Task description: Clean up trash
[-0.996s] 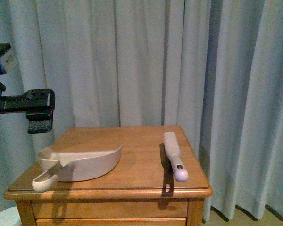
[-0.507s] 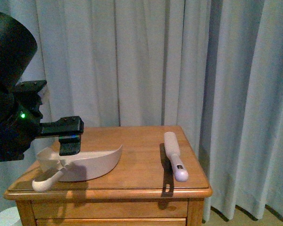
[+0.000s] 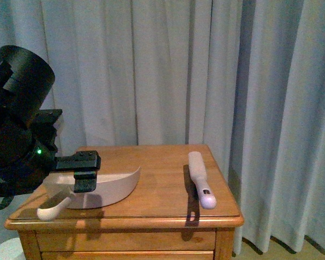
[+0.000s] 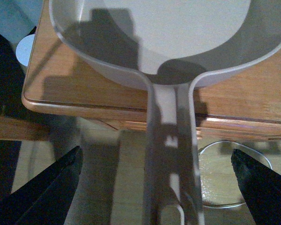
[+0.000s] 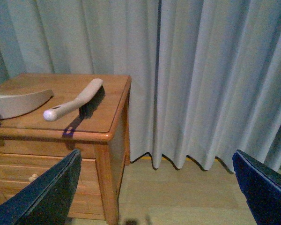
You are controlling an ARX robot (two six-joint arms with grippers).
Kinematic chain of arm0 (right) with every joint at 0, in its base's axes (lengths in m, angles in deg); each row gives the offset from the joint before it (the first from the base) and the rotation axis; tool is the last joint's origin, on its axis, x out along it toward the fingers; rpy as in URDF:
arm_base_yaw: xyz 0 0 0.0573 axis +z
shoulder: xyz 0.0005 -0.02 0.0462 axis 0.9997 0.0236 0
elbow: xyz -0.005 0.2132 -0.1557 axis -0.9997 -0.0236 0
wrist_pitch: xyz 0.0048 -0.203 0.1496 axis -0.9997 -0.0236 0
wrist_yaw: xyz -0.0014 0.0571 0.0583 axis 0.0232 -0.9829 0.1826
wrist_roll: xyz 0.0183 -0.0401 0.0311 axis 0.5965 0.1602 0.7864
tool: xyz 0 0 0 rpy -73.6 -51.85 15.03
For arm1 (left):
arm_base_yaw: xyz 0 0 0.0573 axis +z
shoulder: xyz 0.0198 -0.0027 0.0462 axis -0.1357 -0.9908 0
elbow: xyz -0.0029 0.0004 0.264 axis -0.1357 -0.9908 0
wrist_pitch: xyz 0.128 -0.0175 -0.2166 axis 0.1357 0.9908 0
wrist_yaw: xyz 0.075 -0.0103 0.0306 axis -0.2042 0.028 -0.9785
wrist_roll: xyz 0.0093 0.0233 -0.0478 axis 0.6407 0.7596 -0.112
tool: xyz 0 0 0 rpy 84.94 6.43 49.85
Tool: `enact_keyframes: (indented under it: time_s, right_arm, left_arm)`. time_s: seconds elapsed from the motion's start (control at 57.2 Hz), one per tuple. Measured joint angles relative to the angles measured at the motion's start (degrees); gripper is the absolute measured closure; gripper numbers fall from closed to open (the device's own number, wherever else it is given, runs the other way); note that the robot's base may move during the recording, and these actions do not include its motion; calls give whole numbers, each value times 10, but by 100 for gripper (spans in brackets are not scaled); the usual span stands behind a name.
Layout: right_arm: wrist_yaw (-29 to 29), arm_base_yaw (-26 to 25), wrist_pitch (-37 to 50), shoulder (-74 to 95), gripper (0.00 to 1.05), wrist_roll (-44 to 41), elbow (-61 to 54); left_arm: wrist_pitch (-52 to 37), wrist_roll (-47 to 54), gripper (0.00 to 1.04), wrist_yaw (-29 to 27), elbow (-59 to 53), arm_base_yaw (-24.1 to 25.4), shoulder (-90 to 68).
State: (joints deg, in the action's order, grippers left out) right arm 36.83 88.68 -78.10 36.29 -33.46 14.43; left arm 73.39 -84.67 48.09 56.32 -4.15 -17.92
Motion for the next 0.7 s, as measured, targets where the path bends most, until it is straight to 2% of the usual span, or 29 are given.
enact_keyframes:
  time_s: [0.699]
  right_arm:
    - [0,0,0,0,7,0,0]
  left_arm:
    - [-30,40,8,9,5,11,-43]
